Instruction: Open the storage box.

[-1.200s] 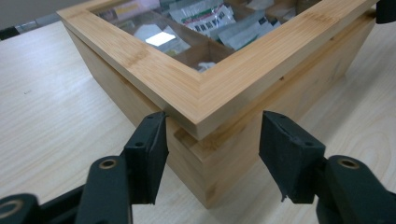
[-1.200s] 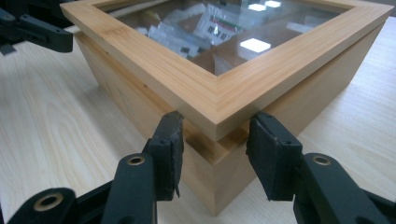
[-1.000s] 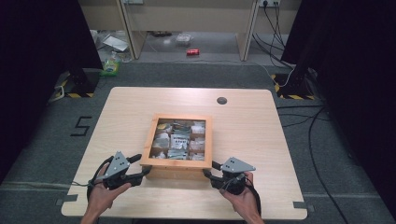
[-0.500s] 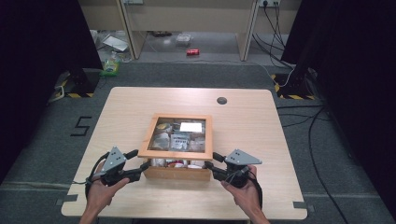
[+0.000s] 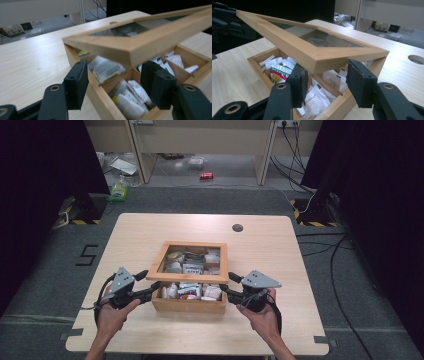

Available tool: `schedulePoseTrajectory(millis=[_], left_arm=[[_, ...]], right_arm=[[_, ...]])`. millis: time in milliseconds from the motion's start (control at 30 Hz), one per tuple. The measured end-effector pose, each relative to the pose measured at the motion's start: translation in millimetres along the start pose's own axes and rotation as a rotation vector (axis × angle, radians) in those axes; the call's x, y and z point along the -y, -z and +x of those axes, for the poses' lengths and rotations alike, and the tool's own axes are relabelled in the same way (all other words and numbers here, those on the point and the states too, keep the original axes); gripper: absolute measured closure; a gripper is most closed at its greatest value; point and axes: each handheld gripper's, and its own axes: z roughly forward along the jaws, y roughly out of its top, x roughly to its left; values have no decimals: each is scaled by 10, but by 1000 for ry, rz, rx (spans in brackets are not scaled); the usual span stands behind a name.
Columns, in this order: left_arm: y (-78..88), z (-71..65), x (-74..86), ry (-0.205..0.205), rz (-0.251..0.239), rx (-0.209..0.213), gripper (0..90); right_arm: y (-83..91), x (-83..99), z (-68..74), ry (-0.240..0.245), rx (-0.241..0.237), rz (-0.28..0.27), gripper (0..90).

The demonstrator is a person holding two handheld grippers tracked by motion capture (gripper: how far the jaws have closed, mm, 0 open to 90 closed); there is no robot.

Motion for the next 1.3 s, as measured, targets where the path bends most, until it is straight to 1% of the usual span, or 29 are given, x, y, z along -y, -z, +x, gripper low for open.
schedulePoseTrajectory(millis=[67, 133, 233, 333, 400, 433, 667, 800, 867, 933, 967, 1000, 1033, 1067, 1100, 1133, 1167, 1233, 1300], left_arm=[[-8, 11, -34, 8, -10, -5, 412], [-31, 34, -68, 15, -14, -9, 422], [-54, 56, -82, 20, -15, -15, 425], [-80, 91, -111, 39, -26, -26, 434], [-92, 111, -140, 32, -31, -55, 436], [-103, 121, -155, 32, -34, -60, 432], [-159, 186, -217, 49, -29, -63, 432], [-208, 206, -237, 59, -27, -68, 425], [-241, 198, -251, 54, -21, -70, 425], [-268, 191, -271, 51, -24, -73, 420], [-277, 190, -283, 51, -22, -71, 420], [-284, 189, -293, 50, -20, -69, 416], [-290, 188, -302, 48, -21, -71, 416], [-291, 188, -310, 48, -24, -72, 417], [-292, 190, -318, 47, -26, -71, 423], [-293, 194, -326, 50, -27, -70, 425], [-297, 199, -333, 53, -31, -69, 425], [-304, 218, -351, 68, -38, -60, 423], [-308, 231, -373, 68, -38, -56, 419]], right_arm=[[-4, -17, -4, -7, 1, -7, 524], [-11, -51, -19, 3, 4, -12, 521], [-16, -79, -34, 3, 7, -17, 516], [-38, -126, -61, 2, 4, -29, 506], [-41, -133, -63, -1, 4, -29, 504], [-48, -143, -71, -2, 5, -33, 502], [-70, -188, -108, -24, 6, -52, 502], [-113, -194, -151, -56, 1, -64, 489], [-136, -194, -156, -51, 4, -68, 478], [-147, -197, -161, -35, 10, -70, 476], [-148, -197, -168, -38, 7, -75, 474], [-156, -194, -191, -29, -2, -85, 478], [-156, -194, -191, -29, -2, -85, 478], [-162, -188, -199, -21, 4, -80, 508], [-168, -173, -218, -12, 10, -68, 509], [-192, -131, -246, -34, 1, -67, 507], [-192, -131, -246, -34, 1, -67, 507], [-226, -103, -269, -25, 7, -51, 502], [-270, -99, -296, -29, 11, -42, 492]])
